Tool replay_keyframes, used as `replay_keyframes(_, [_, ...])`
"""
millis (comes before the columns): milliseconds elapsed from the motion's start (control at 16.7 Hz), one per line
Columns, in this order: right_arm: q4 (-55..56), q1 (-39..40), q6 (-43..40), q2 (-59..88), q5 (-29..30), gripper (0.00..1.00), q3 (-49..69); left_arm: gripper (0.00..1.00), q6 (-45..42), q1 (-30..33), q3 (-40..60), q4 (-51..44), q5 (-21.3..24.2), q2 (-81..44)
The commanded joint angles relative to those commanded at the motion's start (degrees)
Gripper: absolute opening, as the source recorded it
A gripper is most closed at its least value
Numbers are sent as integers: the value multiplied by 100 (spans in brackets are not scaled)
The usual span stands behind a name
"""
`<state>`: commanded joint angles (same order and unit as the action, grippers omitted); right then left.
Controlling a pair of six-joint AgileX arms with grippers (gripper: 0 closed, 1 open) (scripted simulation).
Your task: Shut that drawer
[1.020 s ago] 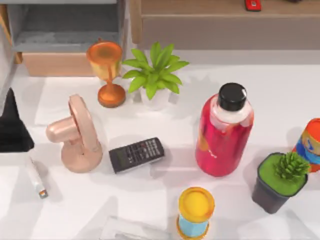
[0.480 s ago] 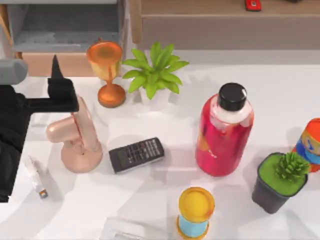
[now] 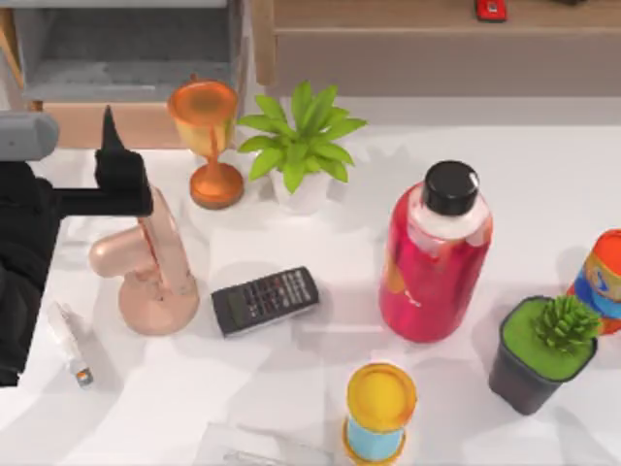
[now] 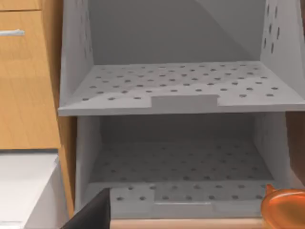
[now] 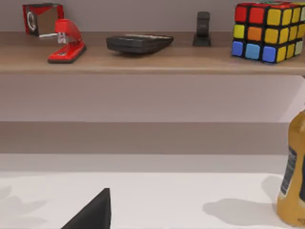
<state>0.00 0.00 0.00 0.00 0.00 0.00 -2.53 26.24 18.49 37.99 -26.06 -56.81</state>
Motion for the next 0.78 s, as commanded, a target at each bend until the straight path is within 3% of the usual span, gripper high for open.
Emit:
replay_keyframes(300, [0,0,0,0,0,100,0,100,-1308,-1137,-152,665,1071,-849])
replay_keyframes(780, [0,0,0,0,0,100,0,100,-4894,-3931,-304,2574,3932,-3185])
